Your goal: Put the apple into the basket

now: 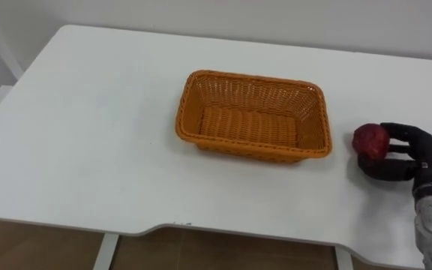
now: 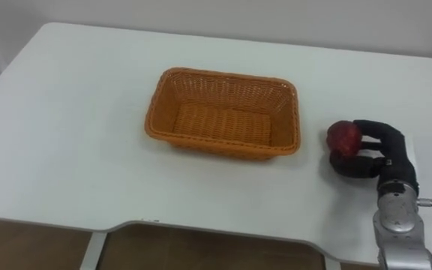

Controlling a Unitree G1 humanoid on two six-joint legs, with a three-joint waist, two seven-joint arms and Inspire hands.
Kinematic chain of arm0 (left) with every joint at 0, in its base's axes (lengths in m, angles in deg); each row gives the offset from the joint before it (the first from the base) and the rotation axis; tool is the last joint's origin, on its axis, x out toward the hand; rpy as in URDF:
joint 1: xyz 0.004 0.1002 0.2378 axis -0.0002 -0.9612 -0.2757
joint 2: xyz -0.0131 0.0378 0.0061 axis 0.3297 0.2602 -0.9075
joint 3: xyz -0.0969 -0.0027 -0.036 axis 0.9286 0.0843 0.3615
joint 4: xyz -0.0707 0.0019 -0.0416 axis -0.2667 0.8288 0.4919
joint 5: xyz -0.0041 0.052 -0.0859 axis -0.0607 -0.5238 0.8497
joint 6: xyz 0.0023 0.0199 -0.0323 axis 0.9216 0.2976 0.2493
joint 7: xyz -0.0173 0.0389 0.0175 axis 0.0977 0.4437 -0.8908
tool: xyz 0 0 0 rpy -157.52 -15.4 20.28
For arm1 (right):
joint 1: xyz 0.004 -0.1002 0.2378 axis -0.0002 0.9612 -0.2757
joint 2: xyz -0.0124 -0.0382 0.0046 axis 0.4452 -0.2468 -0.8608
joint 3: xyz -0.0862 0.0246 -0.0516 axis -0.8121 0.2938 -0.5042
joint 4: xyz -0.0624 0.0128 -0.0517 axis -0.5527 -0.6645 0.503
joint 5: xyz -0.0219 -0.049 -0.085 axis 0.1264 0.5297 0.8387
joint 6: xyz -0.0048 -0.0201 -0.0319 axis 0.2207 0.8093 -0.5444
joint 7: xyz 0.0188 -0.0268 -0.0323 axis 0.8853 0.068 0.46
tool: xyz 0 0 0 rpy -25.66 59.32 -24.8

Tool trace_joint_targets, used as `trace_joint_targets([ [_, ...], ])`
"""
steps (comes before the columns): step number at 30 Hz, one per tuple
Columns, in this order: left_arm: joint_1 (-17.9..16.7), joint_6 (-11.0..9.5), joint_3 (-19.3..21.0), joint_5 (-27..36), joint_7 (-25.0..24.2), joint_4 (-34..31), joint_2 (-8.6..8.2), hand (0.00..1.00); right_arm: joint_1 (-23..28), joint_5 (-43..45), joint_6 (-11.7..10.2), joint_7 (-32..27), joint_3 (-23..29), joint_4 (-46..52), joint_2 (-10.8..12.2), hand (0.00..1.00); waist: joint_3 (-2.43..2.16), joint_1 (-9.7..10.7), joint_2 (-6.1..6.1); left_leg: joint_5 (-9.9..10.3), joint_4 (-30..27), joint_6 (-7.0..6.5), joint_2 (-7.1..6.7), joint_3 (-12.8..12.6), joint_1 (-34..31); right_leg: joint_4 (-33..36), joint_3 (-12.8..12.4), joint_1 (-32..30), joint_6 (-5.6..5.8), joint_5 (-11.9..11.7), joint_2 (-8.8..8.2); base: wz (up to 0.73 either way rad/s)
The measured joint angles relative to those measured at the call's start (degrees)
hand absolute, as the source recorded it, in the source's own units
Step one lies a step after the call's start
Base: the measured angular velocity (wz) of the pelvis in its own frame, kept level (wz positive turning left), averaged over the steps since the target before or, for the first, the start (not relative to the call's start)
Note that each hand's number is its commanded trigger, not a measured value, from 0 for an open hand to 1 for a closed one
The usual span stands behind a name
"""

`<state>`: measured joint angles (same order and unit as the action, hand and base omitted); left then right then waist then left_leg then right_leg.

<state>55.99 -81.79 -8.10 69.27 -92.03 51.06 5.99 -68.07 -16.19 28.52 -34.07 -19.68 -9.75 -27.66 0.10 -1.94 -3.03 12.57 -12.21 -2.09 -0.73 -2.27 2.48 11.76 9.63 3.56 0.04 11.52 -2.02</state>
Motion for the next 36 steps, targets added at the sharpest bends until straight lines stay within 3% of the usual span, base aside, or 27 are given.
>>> trace_joint_targets([
  [9,0.49,-0.1,-0.1,-0.22,-0.2,-0.1,0.05,0.0,0.01,-1.73,0.32,-2.98,-1.18,19.38,0.08,1.0,-0.38,-0.07,1.15,0.0,-0.47,0.01,-0.04,0.01,-0.65,-0.11,-0.17,-0.36,-0.03,-0.05,0.1,0.01],
  [15,0.62,-0.09,-0.22,-0.55,-0.07,-0.09,-0.43,0.0,0.12,-2.01,0.05,-3.07,-1.8,24.58,1.05,1.0,0.25,-0.01,2.35,0.0,-0.04,0.0,0.02,-0.07,-0.14,-0.12,-0.02,0.24,0.05,-0.11,0.09,0.01],
  [18,1.05,-0.08,-0.17,-0.58,0.01,-0.07,-0.44,0.0,1.66,-1.24,0.1,-2.98,-2.93,27.5,1.31,1.0,-0.13,-0.08,2.81,0.0,0.54,0.02,0.0,-0.24,-0.3,-0.05,-0.07,-0.21,0.04,-0.11,0.13,-0.02],
  [23,2.2,-0.16,-0.84,-0.64,0.07,1.24,-0.6,0.0,1.64,2.59,0.11,-2.49,-6.43,33.29,1.49,1.0,-0.26,-0.24,2.64,-0.18,0.55,0.1,-0.04,-0.62,-0.21,0.14,-0.36,-0.69,0.03,-0.11,0.2,-0.05],
  [24,2.32,-0.16,-1.42,-0.65,0.08,1.3,-0.68,0.0,1.64,3.5,0.11,-2.05,-7.41,34.84,1.5,0.74,-0.34,-0.3,2.46,-0.18,0.56,0.1,-0.02,-0.63,-0.13,0.05,-0.4,-0.67,0.03,-0.11,0.21,0.0],
  [25,2.36,-0.14,-1.86,-0.68,0.08,1.29,-0.68,0.0,1.64,4.39,0.11,-1.85,-7.99,35.49,1.5,0.0,-0.36,-0.41,2.38,-0.18,0.57,0.1,-0.01,-0.64,-0.12,-0.01,-0.38,-0.66,0.03,-0.11,0.22,0.0],
  [32,4.51,-0.14,-5.29,-0.15,0.5,1.31,-0.9,0.0,1.63,9.07,0.09,2.33,-14.6,37.89,1.65,0.0,-0.26,-2.1,2.13,-0.19,0.73,0.1,-0.01,-0.53,-0.21,-0.21,-0.23,-0.62,0.01,-0.13,0.21,0.0],
  [36,5.22,-0.16,-6.44,0.6,0.62,1.52,-1.07,0.0,1.61,9.41,0.09,4.5,-15.2,38.85,3.17,0.0,-0.23,-2.99,2.07,-0.19,0.7,0.1,0.01,-0.29,-0.31,-0.22,-0.18,-0.61,0.01,-0.14,0.15,0.02],
])
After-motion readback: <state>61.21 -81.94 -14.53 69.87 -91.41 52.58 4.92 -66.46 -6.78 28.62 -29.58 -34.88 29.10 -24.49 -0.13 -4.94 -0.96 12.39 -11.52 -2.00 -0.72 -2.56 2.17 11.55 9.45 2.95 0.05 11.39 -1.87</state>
